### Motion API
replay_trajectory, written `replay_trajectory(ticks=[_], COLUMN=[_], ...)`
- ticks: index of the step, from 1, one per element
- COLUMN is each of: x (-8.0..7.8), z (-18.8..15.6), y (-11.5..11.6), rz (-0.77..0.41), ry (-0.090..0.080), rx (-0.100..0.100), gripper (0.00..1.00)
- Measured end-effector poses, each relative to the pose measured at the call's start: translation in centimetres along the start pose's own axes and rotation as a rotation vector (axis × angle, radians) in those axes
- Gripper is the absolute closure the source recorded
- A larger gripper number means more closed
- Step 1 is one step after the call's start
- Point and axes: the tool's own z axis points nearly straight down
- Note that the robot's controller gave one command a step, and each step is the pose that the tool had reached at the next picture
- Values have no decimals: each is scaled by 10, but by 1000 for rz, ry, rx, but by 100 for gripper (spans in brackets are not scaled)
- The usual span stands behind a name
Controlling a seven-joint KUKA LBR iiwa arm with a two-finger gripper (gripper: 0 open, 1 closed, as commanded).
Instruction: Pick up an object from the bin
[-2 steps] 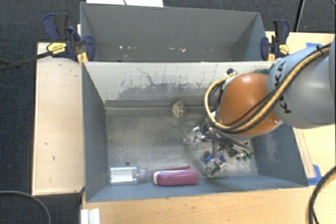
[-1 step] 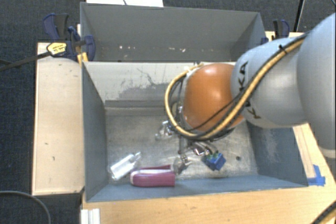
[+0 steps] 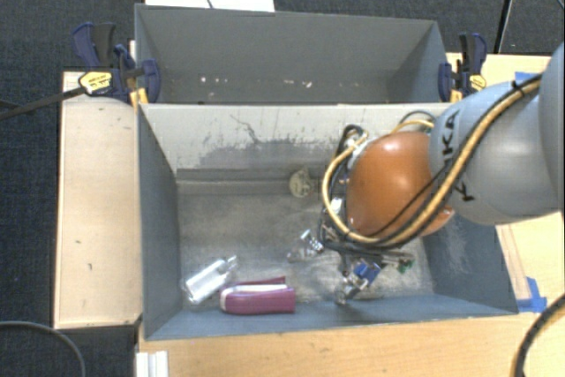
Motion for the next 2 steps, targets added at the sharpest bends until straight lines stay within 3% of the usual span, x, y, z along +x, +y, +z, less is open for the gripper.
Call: replay_trajectory(ticks=[1,2], x=[39,37], z=[-13,-13], y=[-71,-68], rz=[-175,-176], ry=[8,8], rx=[-3,-7], gripper=[0,100])
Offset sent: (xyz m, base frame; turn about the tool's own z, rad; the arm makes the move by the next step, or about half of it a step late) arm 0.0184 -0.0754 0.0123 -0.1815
